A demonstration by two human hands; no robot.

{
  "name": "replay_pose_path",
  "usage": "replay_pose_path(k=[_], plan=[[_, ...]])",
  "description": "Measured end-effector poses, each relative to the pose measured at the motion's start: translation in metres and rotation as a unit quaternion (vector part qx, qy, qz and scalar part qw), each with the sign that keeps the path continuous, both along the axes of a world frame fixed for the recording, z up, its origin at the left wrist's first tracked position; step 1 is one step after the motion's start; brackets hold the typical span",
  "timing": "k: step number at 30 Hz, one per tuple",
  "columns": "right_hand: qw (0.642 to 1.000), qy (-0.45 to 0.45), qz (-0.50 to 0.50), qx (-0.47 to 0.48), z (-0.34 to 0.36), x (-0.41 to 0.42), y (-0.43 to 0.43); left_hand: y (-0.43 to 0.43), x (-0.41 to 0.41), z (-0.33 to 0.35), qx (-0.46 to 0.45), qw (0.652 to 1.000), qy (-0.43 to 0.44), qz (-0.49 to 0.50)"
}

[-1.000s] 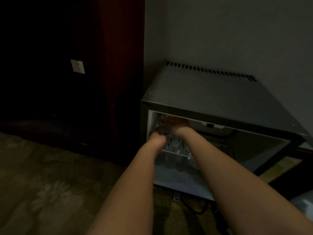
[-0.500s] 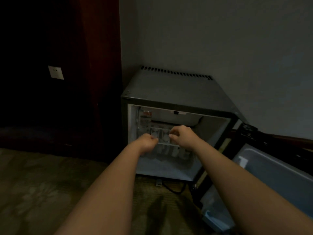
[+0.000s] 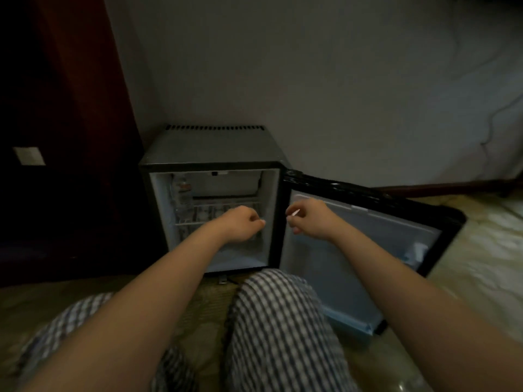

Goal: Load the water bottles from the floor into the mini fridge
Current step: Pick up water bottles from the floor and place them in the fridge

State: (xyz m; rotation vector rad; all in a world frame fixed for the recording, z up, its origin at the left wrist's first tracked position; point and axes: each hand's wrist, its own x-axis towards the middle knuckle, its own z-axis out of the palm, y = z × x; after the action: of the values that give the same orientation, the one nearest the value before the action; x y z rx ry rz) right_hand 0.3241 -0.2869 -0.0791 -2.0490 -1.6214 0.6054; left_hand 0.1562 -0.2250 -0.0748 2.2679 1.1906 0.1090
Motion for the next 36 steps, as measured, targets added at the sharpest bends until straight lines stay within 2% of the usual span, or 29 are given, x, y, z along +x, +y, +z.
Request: replay_pose_path(k=[4,10,15,20,28,36], plan=[[0.998,0.03,-0.057,-0.007,-0.003,0.036,-0.072,-0.055,0.034,0.005,0.02,0.998,-0.006,-0.053],[0.988,0.063,-0.138,-0.031,-0.033,0.094,-0.201,-0.137,0.098,-0.007,-0.005,0.985,0.045,-0.166],[0.973,0.081,-0.207,-0.069,-0.092,0.123,-0.286,-0.2,0.149,-0.055,-0.05,0.964,0.066,-0.253],[0.95,0.086,-0.267,-0.133,-0.159,0.133,-0.348,-0.26,0.178,-0.118,-0.104,0.942,0.122,-0.296],[0.93,0.064,-0.288,-0.22,-0.242,0.133,-0.372,-0.31,0.192,-0.192,-0.159,0.916,0.212,-0.302],[0.919,-0.014,-0.278,-0.28,-0.276,0.127,-0.365,-0.316,0.197,-0.24,-0.175,0.907,0.263,-0.28]])
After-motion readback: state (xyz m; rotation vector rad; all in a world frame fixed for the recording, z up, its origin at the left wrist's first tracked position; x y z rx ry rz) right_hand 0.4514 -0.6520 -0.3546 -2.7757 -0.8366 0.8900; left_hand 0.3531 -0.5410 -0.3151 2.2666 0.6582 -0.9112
